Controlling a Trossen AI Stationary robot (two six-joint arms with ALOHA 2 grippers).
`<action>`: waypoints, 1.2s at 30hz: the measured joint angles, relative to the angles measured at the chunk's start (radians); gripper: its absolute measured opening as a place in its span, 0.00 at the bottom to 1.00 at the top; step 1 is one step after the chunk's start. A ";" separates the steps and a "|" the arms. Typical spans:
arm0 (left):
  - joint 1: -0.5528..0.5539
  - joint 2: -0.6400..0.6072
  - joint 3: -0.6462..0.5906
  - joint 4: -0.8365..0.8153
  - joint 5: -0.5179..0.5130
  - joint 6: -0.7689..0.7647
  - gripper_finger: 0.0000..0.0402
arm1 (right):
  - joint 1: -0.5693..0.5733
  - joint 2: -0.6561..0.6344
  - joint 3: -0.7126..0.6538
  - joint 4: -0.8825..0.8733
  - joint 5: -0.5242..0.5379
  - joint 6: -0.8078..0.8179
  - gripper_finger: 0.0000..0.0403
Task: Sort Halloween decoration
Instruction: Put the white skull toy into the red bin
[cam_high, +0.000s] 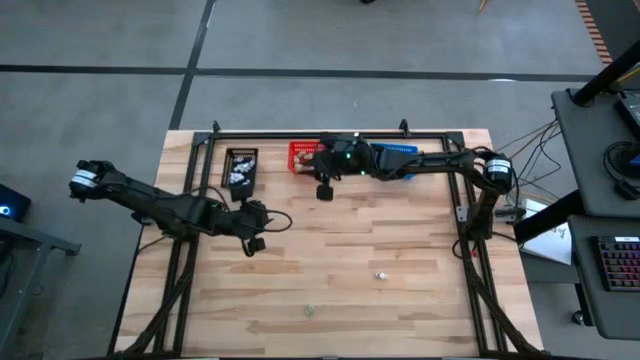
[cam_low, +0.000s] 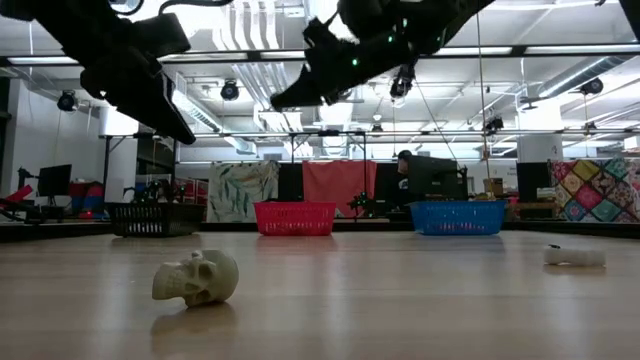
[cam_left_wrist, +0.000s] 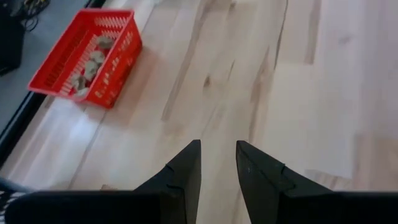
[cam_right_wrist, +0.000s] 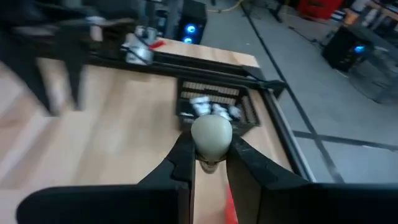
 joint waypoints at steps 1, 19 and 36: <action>0.000 -0.014 -0.016 0.030 0.000 0.000 0.21 | -0.015 0.011 0.000 0.011 0.000 0.000 0.13; -0.019 -0.136 -0.151 0.262 0.001 0.008 0.21 | -0.211 0.242 0.049 0.023 0.007 0.152 0.13; -0.018 -0.127 -0.158 0.273 0.000 0.010 0.21 | -0.241 0.257 0.066 -0.152 0.062 0.173 0.23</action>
